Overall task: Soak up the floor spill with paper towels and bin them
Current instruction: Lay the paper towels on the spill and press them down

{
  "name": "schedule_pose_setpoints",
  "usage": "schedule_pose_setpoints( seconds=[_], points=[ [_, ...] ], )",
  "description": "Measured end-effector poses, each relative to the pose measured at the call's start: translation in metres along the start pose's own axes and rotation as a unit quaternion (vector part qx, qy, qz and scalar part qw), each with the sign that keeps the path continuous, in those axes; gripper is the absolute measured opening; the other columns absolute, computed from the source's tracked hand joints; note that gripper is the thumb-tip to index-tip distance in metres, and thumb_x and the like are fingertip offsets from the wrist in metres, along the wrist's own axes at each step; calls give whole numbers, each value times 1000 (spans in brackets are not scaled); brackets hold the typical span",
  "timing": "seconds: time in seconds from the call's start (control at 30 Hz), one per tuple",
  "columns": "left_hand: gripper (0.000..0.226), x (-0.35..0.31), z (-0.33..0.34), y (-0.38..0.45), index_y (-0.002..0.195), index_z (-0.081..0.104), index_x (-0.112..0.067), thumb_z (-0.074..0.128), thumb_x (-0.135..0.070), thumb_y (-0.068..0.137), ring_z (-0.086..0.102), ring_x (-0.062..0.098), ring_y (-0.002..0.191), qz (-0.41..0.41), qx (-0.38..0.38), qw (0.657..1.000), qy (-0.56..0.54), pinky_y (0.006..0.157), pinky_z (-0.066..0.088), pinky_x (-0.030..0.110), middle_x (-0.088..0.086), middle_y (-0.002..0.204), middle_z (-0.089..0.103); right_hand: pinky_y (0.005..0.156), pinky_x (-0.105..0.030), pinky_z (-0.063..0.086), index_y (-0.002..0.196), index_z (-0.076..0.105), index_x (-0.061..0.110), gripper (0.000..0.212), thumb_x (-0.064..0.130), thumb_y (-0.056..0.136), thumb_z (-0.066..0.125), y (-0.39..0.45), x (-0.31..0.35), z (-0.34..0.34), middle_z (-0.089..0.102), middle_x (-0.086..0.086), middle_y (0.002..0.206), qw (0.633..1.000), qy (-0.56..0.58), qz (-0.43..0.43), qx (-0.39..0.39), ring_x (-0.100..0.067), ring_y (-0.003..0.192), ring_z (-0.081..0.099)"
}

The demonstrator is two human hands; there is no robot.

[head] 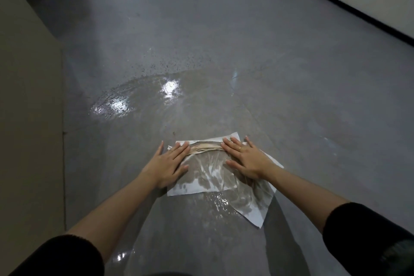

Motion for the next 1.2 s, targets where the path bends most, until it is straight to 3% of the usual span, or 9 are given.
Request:
schedule_pose_setpoints(
  seconds=[0.17, 0.33, 0.47, 0.67, 0.83, 0.93, 1.03, 1.13, 1.2],
  points=[
    [89, -13, 12, -23, 153, 2, -22, -18, -65, 78, -2, 12, 148, 9, -9, 1000, -6, 115, -13, 49, -11, 158, -9, 121, -43, -4, 155, 5, 30, 68, 62, 96, 10, -25, 11, 13, 0, 10, 161, 1000, 3, -1, -11, -12, 149, -4],
    [85, -25, 23, -43, 152, 9, -20, -15, -65, 84, 5, 17, 147, 21, -31, 999, -22, 111, -17, 45, -11, 157, -2, 121, -41, -3, 154, 4, 31, 65, 60, 97, 14, -47, 23, 28, -1, 11, 162, 999, 30, -3, -23, -12, 149, -6],
    [83, -36, 30, -60, 153, 7, -22, -12, -67, 85, -1, 16, 147, 21, -33, 998, -39, 112, -19, 44, -12, 158, -2, 121, -38, -5, 154, 4, 31, 62, 56, 99, 20, -64, 32, 36, -3, 11, 161, 998, 52, 1, -32, -11, 149, -8],
    [67, -54, 38, -83, 152, -2, -27, 5, -60, 95, -12, 7, 146, -6, -39, 997, -59, 116, -12, 46, -14, 158, -9, 119, -33, -9, 154, 7, 31, 60, 54, 100, 18, -88, 43, 41, -4, 13, 161, 996, 81, 10, -45, -7, 148, -11],
    [74, -72, 49, -95, 153, 3, -23, 2, -65, 92, -10, 8, 147, -17, -55, 992, -110, 118, -5, 36, -12, 159, -7, 121, -36, -7, 153, 6, 35, 63, 61, 97, 11, -105, 53, 51, -3, 17, 161, 991, 113, 49, -56, -3, 147, -12],
    [82, -90, 53, -103, 152, -1, -24, -4, -71, 86, -18, 5, 145, -58, -59, 976, -202, 120, -2, 30, -13, 158, -12, 121, -40, -6, 153, 7, 36, 73, 71, 89, -1, -110, 64, 54, -2, 18, 160, 976, 173, 102, -86, -1, 147, -12],
    [89, -113, 53, -109, 152, -4, -26, -9, -77, 79, -19, 4, 144, -112, -65, 946, -297, 120, -5, 30, -15, 156, -16, 118, -35, -13, 154, 9, 32, 82, 75, 85, -3, -112, 74, 59, -4, 17, 160, 953, 246, 145, -104, -2, 146, -14],
    [84, -132, 54, -112, 152, -1, -29, -3, -76, 82, -20, 3, 144, -154, -68, 901, -399, 121, -3, 32, -15, 158, -14, 119, -35, -12, 154, 13, 28, 86, 78, 84, 7, -115, 81, 61, -3, 13, 160, 930, 322, 152, -95, -6, 147, -13],
    [86, -141, 54, -114, 151, -2, -31, 1, -78, 80, -22, 3, 143, -166, -59, 875, -451, 121, -3, 34, -15, 158, -15, 119, -29, -5, 152, 25, 24, 72, 66, 93, 25, -121, 85, 59, 6, 11, 159, 896, 407, 151, -93, -7, 148, -4]
  ],
)
Point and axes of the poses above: each hand's wrist, its own y-axis towards the middle knuckle, its own z-axis out of the palm, x = y × z, the point moved 6 cm from there along y, towards the middle knuckle
